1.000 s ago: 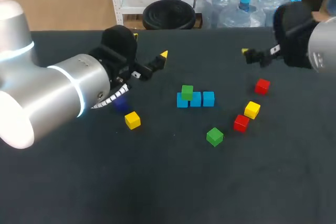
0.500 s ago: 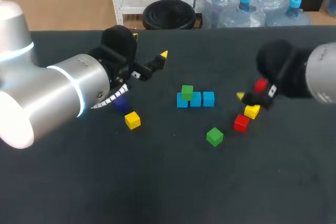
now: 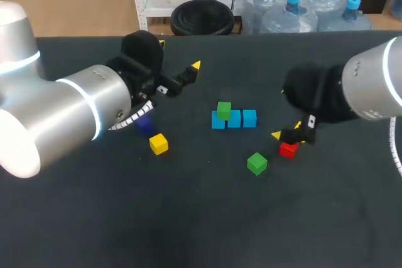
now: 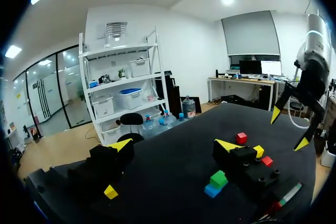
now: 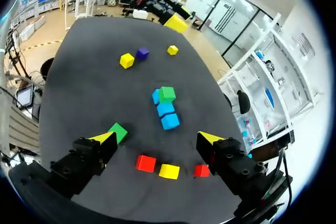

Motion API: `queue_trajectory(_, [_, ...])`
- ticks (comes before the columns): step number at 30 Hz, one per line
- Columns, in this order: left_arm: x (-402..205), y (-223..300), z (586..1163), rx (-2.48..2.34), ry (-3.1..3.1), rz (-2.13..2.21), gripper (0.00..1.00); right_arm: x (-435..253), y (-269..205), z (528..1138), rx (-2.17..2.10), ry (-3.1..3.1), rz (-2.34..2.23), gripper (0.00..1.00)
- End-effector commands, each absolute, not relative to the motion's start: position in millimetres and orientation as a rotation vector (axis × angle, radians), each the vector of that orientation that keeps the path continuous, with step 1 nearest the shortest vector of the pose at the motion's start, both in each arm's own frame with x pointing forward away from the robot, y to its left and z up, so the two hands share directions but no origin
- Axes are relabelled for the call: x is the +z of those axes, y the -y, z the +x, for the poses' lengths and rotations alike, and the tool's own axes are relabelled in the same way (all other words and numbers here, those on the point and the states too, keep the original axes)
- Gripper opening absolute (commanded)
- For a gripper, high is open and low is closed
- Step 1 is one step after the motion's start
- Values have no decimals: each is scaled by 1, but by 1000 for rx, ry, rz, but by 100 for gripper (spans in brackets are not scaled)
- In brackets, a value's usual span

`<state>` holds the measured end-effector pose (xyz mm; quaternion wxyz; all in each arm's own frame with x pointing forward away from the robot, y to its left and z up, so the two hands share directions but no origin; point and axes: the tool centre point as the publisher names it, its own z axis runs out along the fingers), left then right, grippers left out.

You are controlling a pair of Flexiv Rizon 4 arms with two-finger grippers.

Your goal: Place the blue cubes, place green cubes on the blue cubes, place the yellow cubes on the green cubes, then place the red cubes on the yellow cubes, and place purple cube on the red cubes.

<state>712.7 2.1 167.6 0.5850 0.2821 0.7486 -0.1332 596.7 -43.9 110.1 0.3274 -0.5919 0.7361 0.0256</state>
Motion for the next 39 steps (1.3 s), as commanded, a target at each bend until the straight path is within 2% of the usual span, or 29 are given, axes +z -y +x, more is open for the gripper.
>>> queue_trajectory(1, [169,-2,715,-315,-1751,666,100,110,47,592,57,-1936,-1565,100])
queue_trajectory(12, [169,-2,715,-315,-1751,666,100,107,33,574,83,-1657,-1892,100])
queue_trajectory(20, [169,-2,715,-315,-1751,666,100,103,38,584,60,-1486,-2118,100])
queue_trajectory(25, [169,-2,715,-315,-1751,666,100,108,37,596,187,-1729,-1870,100])
queue_trajectory(39, [169,-2,715,-315,-1751,666,100,108,37,596,187,-1729,-1870,100])
